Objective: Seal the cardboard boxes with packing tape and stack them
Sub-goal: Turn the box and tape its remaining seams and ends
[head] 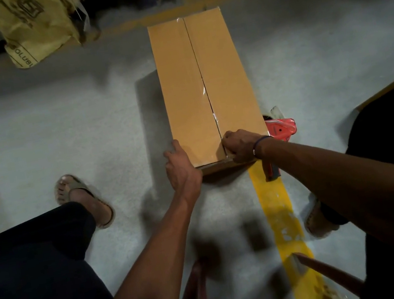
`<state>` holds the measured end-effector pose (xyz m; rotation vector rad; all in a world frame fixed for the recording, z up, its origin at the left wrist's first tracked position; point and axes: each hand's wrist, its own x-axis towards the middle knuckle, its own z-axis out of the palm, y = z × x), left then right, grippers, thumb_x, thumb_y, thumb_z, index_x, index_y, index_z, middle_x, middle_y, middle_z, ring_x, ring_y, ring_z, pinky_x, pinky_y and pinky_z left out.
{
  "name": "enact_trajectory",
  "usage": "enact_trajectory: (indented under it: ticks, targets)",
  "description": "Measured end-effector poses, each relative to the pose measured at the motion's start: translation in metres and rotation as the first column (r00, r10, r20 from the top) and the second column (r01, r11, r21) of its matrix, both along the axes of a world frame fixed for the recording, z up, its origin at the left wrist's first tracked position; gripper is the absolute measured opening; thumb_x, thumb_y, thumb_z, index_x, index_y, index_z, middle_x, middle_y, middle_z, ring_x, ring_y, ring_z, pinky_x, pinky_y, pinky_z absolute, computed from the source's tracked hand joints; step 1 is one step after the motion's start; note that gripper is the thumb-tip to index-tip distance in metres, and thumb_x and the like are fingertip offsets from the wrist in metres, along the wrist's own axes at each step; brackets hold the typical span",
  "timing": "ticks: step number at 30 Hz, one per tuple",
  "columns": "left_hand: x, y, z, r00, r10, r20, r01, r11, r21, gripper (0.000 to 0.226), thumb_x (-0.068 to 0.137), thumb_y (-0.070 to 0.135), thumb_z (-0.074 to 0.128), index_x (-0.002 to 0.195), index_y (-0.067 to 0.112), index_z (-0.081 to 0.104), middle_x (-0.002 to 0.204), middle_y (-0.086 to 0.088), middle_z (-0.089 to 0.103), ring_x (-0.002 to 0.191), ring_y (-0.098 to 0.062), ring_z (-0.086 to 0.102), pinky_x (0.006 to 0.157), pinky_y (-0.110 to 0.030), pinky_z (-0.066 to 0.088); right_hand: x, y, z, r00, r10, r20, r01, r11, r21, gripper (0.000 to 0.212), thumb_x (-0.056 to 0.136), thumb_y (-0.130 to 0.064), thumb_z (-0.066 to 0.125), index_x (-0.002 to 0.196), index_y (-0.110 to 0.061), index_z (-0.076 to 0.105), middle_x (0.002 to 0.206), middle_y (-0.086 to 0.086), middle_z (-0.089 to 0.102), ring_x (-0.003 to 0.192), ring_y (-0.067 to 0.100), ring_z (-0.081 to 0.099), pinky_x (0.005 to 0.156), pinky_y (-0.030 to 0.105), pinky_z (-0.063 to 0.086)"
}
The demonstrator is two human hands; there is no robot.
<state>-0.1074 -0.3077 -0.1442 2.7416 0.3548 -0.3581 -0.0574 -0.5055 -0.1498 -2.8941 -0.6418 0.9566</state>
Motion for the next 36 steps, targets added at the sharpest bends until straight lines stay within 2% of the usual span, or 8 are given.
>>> enact_trajectory:
  ticks: [4,9,16,21,28,30,33,36]
  targets:
    - [0.004,0.003,0.001,0.999,-0.022,-0.036,0.022,1.0,0.016,0.104,0.074,0.008,0.091,0.152,0.018,0.023,0.124,-0.015,0.051,0.102,-0.033,0.066,0.078,-0.037,0.057,0.0,0.001,0.002,1.0,-0.004,-0.007,0.004,1.0,-0.003,0.042,0.089,-0.015,0.069,0.129,-0.01,0.058,0.137,0.017,0.051,0.118,0.036,0.057,0.095,0.038,0.048]
    - [0.005,0.011,0.002,0.977,-0.162,-0.141,0.158,0.987,-0.044,0.13,0.051,0.037,0.104,0.15,0.02,0.021,0.141,-0.018,0.039,0.119,-0.04,0.058,0.092,-0.046,0.057,0.0,0.002,0.003,1.0,-0.007,-0.005,0.007,1.0,-0.006,0.038,0.089,-0.014,0.067,0.126,-0.01,0.059,0.137,0.017,0.051,0.117,0.035,0.057,0.094,0.038,0.049]
    - [0.009,0.037,-0.005,0.949,-0.308,-0.073,0.307,0.951,-0.022,0.093,0.081,0.001,0.079,0.151,0.021,0.021,0.132,-0.014,0.043,0.104,-0.032,0.063,0.08,-0.038,0.054,-0.001,0.001,0.003,1.0,-0.01,0.0,0.01,1.0,0.004,0.039,0.091,-0.014,0.067,0.129,-0.011,0.057,0.136,0.017,0.051,0.116,0.034,0.056,0.093,0.038,0.048]
    - [0.004,0.022,-0.004,0.978,-0.209,-0.027,0.209,0.978,-0.011,0.107,0.071,0.004,0.09,0.152,0.017,0.021,0.127,-0.015,0.049,0.098,-0.028,0.063,0.071,-0.03,0.053,0.0,0.002,0.004,1.0,-0.009,-0.02,0.009,1.0,-0.002,0.041,0.09,-0.016,0.069,0.128,-0.01,0.057,0.135,0.017,0.052,0.115,0.034,0.056,0.094,0.039,0.05]
    - [0.009,0.013,0.003,0.995,0.025,-0.097,-0.044,0.979,-0.197,0.134,0.047,0.064,0.098,0.145,0.012,0.022,0.137,-0.018,0.045,0.12,-0.038,0.056,0.096,-0.049,0.056,-0.001,-0.003,0.007,0.995,-0.086,-0.051,0.091,0.991,0.094,0.037,0.083,-0.026,0.077,0.113,-0.015,0.059,0.124,0.011,0.056,0.109,0.031,0.058,0.083,0.034,0.047]
    - [0.012,0.008,0.004,0.979,0.135,-0.151,-0.171,0.952,-0.255,0.138,0.045,0.073,0.093,0.146,0.009,0.025,0.143,-0.019,0.042,0.125,-0.038,0.053,0.099,-0.049,0.055,-0.002,-0.008,0.008,0.977,-0.203,-0.069,0.213,0.949,0.231,0.031,0.077,-0.03,0.081,0.096,-0.016,0.06,0.106,0.004,0.06,0.1,0.03,0.061,0.074,0.031,0.043]
    - [0.018,0.005,-0.006,0.951,0.163,-0.261,-0.248,0.908,-0.336,0.131,0.055,0.063,0.095,0.149,0.007,0.024,0.145,-0.019,0.048,0.129,-0.037,0.053,0.104,-0.047,0.052,-0.012,-0.013,0.0,0.831,-0.553,-0.06,0.502,0.7,0.507,0.043,0.072,-0.048,0.086,0.09,-0.019,0.06,0.09,-0.001,0.062,0.084,0.017,0.059,0.067,0.032,0.046]
    - [0.019,0.01,-0.02,0.935,0.136,-0.329,-0.272,0.869,-0.414,0.126,0.063,0.054,0.095,0.154,0.006,0.022,0.15,-0.017,0.048,0.135,-0.036,0.05,0.111,-0.044,0.047,-0.02,-0.018,-0.018,0.759,-0.651,0.029,0.514,0.625,0.587,0.051,0.066,-0.055,0.09,0.089,-0.024,0.056,0.09,-0.005,0.054,0.077,0.008,0.05,0.063,0.029,0.04]
